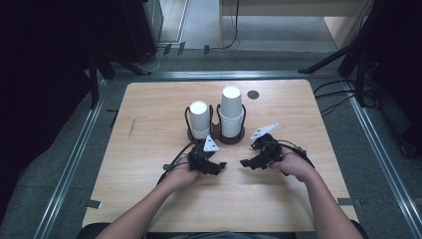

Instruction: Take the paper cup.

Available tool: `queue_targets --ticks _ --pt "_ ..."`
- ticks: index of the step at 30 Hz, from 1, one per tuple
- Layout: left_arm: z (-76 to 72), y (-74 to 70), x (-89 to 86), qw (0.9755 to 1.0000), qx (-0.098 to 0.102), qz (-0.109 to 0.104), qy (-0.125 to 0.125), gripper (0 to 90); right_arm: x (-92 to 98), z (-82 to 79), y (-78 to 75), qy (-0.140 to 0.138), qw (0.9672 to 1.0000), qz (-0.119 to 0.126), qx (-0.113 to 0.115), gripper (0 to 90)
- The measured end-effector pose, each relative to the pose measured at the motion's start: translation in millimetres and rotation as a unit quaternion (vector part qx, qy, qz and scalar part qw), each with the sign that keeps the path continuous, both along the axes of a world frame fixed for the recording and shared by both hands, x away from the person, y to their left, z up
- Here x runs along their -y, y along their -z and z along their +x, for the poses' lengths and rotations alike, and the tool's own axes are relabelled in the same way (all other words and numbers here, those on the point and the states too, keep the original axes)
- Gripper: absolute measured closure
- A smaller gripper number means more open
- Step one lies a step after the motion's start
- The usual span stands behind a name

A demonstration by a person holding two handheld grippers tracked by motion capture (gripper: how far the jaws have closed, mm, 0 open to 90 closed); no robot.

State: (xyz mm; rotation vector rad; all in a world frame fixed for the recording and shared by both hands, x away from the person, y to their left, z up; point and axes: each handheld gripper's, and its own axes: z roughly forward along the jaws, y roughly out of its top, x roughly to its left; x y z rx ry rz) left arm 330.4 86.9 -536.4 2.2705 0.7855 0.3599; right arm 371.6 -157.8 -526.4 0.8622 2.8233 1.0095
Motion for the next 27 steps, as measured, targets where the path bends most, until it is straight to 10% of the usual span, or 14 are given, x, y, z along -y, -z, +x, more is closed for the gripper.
queue_targets --ticks 5,8,14,17,25,27 --pt "5.3 -11.0 -5.4 0.9979 -0.047 -0.043 -0.011 20.8 0.0 -0.1 -10.3 0.001 1.0000 0.009 0.003 13.8" --pt "4.1 -15.2 -1.3 0.9966 -0.038 -0.072 -0.013 12.3 -1.0 0.8 -16.0 0.007 0.9999 0.001 0.008 15.4" --pt "6.3 -18.4 4.8 0.9955 -0.072 -0.060 0.016 12.6 1.4 -0.4 -21.3 0.011 0.9998 0.015 -0.006 15.4" --pt "10.8 -20.4 7.8 0.9905 -0.106 -0.066 0.056 17.0 4.4 -0.9 -25.6 0.013 0.9997 0.018 -0.004 27.6" --pt "11.5 -22.1 12.3 0.9916 -0.093 -0.051 0.073 17.8 9.8 -5.3 -33.5 0.015 0.9995 0.026 0.008 32.2" --pt "11.3 -25.9 13.1 0.9940 -0.071 -0.043 0.072 29.6 10.0 -7.1 -34.4 0.015 0.9995 0.029 0.005 34.1"
